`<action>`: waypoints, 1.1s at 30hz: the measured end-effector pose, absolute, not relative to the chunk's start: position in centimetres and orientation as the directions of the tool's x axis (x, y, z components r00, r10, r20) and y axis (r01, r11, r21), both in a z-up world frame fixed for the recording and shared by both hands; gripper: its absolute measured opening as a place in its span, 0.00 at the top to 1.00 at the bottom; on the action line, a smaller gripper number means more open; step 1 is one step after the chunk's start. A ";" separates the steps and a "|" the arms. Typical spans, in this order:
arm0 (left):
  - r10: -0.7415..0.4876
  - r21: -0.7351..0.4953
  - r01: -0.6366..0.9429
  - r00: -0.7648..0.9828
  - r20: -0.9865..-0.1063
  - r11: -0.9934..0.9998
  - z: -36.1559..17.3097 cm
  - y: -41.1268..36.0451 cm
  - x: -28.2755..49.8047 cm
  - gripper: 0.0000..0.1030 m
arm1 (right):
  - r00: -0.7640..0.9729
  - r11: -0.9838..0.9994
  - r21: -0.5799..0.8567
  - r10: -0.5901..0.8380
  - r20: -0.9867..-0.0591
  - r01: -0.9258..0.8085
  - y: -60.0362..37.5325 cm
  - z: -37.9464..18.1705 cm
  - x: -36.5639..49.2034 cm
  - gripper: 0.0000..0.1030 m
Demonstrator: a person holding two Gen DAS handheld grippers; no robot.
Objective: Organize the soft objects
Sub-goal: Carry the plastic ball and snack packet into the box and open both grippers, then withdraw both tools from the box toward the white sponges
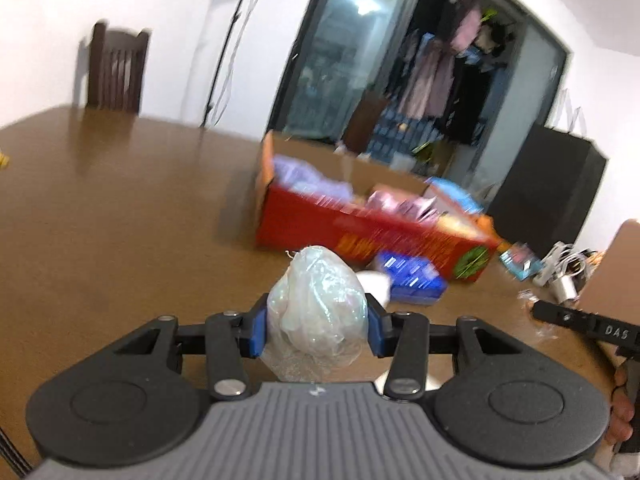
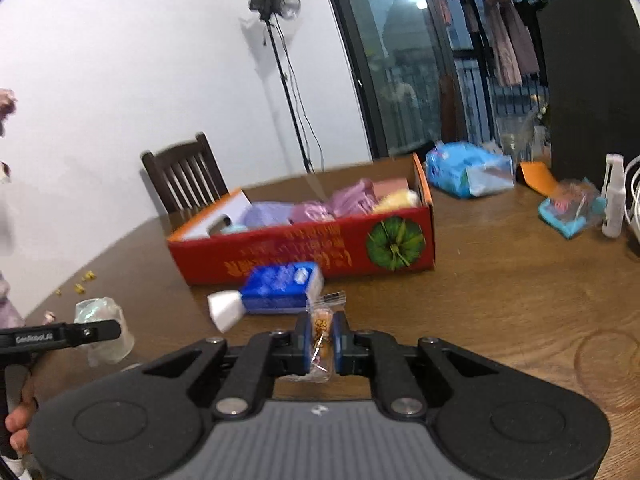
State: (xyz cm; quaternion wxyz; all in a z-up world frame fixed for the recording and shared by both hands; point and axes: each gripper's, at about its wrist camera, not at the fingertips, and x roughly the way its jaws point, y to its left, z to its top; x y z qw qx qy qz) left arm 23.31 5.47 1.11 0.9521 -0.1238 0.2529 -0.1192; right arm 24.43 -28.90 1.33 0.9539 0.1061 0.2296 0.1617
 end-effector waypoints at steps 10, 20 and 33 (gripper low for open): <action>-0.342 -0.199 0.283 0.847 -0.408 0.938 7.6 1.7 35.1 0.54 | 0.807 0.874 0.209 0.485 -0.337 -0.438 -24.7 6.7 31.9 0.90; -0.265 -0.210 0.176 0.791 -0.551 0.962 4.2 1.8 50.1 0.42 | 0.742 0.873 0.268 0.488 -0.460 -0.408 -19.1 5.4 48.8 0.89; -0.264 -0.229 0.167 0.821 -0.506 0.959 3.5 3.5 49.8 0.25 | 0.735 0.888 0.285 0.460 -0.498 -0.362 -18.3 3.0 51.8 0.70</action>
